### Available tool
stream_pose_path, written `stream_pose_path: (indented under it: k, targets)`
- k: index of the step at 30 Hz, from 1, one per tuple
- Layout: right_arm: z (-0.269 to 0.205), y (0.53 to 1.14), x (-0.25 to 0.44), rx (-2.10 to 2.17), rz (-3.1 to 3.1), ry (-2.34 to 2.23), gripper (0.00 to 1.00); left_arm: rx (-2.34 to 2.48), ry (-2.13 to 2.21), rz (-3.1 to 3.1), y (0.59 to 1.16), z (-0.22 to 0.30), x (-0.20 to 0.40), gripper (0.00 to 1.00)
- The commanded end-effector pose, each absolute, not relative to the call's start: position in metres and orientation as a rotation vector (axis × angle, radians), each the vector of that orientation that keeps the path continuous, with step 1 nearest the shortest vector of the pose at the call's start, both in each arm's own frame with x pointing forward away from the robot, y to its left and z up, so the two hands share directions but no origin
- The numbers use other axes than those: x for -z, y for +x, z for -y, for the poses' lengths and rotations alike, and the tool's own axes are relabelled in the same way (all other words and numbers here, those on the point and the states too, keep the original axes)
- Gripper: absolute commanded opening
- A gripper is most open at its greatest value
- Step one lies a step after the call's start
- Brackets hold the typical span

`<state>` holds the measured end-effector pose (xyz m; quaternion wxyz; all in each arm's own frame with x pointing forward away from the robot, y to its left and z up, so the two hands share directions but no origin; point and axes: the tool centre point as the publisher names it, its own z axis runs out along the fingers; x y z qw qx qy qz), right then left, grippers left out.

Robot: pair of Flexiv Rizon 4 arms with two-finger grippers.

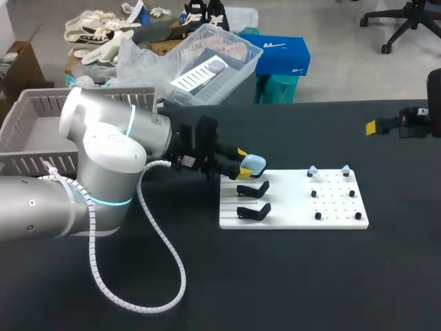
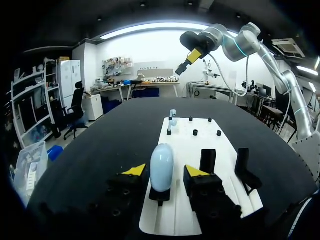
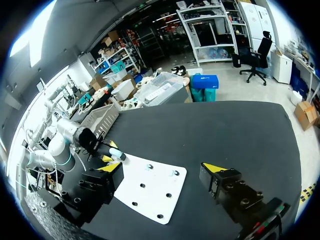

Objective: Pick up each earbud case from the left stands, insert the matching earbuds, close the lid, and place the case in the box.

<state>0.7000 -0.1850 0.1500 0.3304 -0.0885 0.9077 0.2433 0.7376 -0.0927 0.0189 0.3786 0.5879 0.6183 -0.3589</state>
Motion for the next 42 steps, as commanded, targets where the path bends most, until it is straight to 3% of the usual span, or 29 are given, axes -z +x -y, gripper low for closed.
stream_pose_path:
  k: [1, 12, 18, 19, 30, 42]
  targets:
    - [0.185, 0.7, -0.15, -0.636, -2.374, -0.231, 1.0, 0.921, 1.502, -1.576, 0.743, 0.095, -0.015, 0.48]
    - [0.185, 0.7, -0.15, -0.636, -2.374, -0.231, 1.0, 0.913, 1.499, -1.58, 0.746, 0.095, -0.012, 0.42]
    - [0.185, 0.7, -0.15, -0.636, -2.374, -0.231, 1.0, 0.918, 1.498, -1.575, 0.744, 0.093, -0.014, 0.16]
    - [0.185, 0.7, -0.15, -0.636, -2.374, -0.231, 1.0, 0.92, 1.498, -1.573, 0.744, 0.093, -0.015, 0.0]
    - [0.185, 0.7, -0.15, -0.636, -2.374, -0.231, 1.0, 0.962, 1.477, -1.555, 0.739, 0.084, -0.028, 0.0]
    - [0.185, 0.7, -0.15, -0.636, -2.374, -0.231, 1.0, 1.077, 1.349, -1.396, 0.702, 0.069, -0.091, 0.0]
